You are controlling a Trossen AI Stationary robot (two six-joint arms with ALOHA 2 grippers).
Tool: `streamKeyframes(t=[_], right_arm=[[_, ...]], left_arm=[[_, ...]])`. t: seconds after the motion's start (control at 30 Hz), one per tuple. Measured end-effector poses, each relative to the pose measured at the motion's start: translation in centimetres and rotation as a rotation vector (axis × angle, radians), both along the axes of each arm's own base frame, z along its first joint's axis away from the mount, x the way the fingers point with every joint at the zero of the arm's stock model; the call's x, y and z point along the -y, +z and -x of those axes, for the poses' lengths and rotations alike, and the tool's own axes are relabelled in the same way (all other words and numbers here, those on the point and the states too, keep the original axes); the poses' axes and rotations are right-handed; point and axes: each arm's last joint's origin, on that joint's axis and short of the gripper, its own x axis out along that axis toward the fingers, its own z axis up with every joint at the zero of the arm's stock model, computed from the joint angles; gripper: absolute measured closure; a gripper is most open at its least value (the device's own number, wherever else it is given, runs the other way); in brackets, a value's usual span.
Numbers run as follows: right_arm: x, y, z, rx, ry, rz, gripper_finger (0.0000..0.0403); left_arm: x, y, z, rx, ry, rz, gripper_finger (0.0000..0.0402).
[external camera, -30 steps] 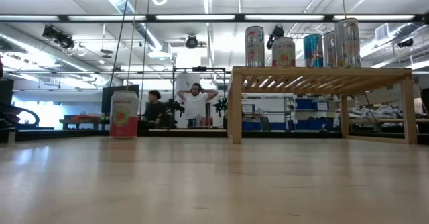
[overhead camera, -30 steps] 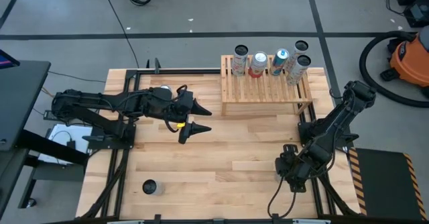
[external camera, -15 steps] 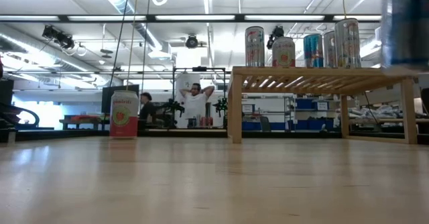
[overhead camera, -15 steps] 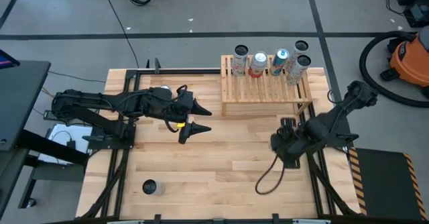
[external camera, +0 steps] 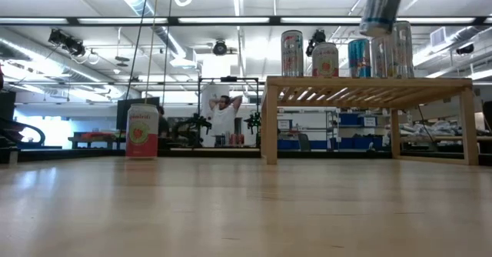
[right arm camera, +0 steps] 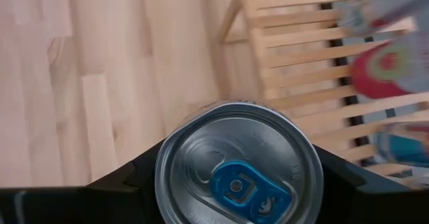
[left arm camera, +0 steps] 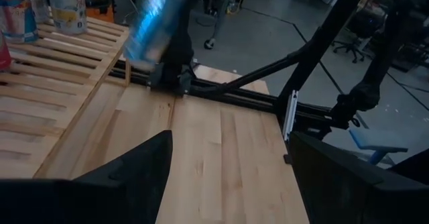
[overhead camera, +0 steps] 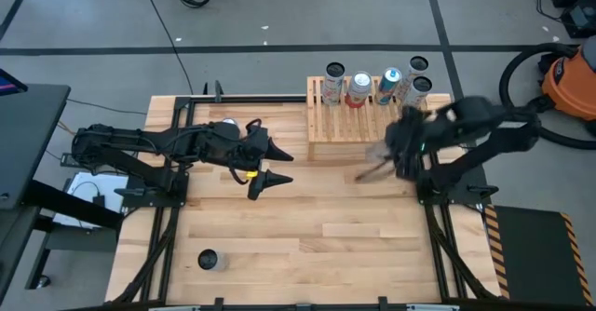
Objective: Place canned beverage on shelf
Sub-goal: Put the blue soda can on the shelf aligned with the other blue soda can
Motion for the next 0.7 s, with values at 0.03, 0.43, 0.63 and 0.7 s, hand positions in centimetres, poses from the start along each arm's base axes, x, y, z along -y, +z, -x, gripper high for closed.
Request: streamKeyframes(t=[0.03, 0.43, 0.63, 0.7], right_arm=[[0.6, 0.4, 0.3, 0.013, -0.004, -0.001, 0.0151], [5.6, 1.0, 1.0, -0.027, -0.083, 0.065, 0.0151], [8.1, 0.7, 1.0, -0.049, -0.181, 0.023, 0.0151], [8.9, 0.7, 1.2, -0.048, -0.205, 0.011, 0.015]], left_arm=[[0.0, -0.1, 0.0, -0.005, 0.0, 0.0, 0.0102], [0.0, -0.3, 0.1, -0.028, 0.0, -0.002, 0.0102], [0.0, -0.3, 0.1, -0.028, -0.001, -0.002, 0.0102], [0.0, -0.3, 0.1, -0.028, -0.001, -0.002, 0.0102]])
